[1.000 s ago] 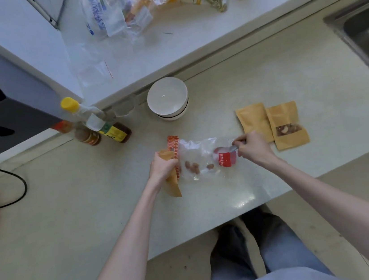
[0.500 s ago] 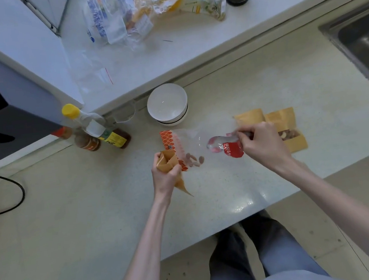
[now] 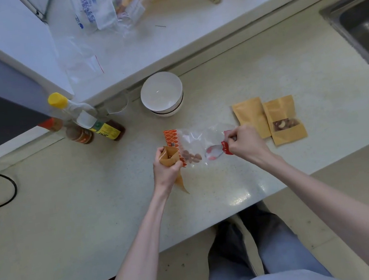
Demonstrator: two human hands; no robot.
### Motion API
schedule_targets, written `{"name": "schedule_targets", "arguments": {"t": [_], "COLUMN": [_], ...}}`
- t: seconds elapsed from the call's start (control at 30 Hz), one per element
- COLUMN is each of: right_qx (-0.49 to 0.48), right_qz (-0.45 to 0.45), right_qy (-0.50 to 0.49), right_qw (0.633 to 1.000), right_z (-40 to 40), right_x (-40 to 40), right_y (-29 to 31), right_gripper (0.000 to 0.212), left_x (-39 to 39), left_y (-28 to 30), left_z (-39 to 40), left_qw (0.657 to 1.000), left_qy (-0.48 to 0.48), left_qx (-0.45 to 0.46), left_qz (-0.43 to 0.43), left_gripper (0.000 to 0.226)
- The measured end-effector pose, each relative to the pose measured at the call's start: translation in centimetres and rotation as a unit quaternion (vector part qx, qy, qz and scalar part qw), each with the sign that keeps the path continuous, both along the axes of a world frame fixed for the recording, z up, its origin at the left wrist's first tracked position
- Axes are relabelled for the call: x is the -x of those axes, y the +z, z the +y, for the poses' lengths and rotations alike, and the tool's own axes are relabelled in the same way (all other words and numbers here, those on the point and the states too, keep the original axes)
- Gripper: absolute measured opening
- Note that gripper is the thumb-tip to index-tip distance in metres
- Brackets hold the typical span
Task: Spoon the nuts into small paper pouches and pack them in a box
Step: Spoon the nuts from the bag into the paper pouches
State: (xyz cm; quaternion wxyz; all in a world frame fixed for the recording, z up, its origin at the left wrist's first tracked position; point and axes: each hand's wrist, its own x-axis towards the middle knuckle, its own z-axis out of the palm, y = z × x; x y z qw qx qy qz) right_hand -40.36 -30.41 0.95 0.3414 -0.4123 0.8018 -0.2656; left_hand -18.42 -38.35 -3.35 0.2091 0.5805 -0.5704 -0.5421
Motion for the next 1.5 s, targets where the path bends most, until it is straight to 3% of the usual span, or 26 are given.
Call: {"name": "schedule_targets", "arguments": {"t": [0.2, 0.3, 0.47, 0.67, 1.0, 1.33, 1.43, 1.5], "right_qx": [-0.046, -0.026, -0.018, -0.025, -0.029, -0.020, -0.033, -0.032], "right_qz": [0.034, 0.076, 0.054, 0.031, 0.008, -0.092, -0.145, -0.187], "right_qy": [0.069, 0.101, 0.062, 0.023, -0.014, -0.105, -0.158, -0.177], "right_qw": [0.996, 0.992, 0.996, 0.999, 0.999, 0.990, 0.976, 0.966], "right_z": [-1.0, -1.0, -1.1, -1.3, -2.8, -2.5, -1.8, -1.4], "right_x": [-1.2, -2.8, -3.8, -4.1, -5.6, -6.3, -6.6, -7.0], "right_y": [-1.5, -1.3, -2.4, -3.8, -5.3, -7.8, -8.9, -9.1], "right_gripper": [0.021, 0.036, 0.035, 0.013, 0.020, 0.015, 0.027, 0.027], "left_x": [-0.3, -0.1, -0.1, -0.3, -1.1, -1.6, -1.5, -1.7], "left_y": [-1.1, -1.4, -1.7, -2.0, -3.1, -4.0, -3.9, -3.9], "left_z": [-0.1, 0.3, 0.2, 0.4, 0.0, -1.2, -1.2, -1.4], "left_qw": [1.000, 1.000, 1.000, 0.998, 0.992, 0.986, 0.981, 0.981], "left_qy": [-0.013, -0.025, -0.013, 0.012, 0.022, 0.029, 0.042, 0.055], "left_qx": [0.002, 0.005, -0.010, -0.049, -0.109, -0.144, -0.159, -0.159], "left_qz": [-0.003, 0.003, 0.013, 0.041, 0.063, 0.077, 0.100, 0.098], "left_gripper": [0.036, 0.036, 0.034, 0.028, 0.021, 0.015, 0.004, 0.009]}}
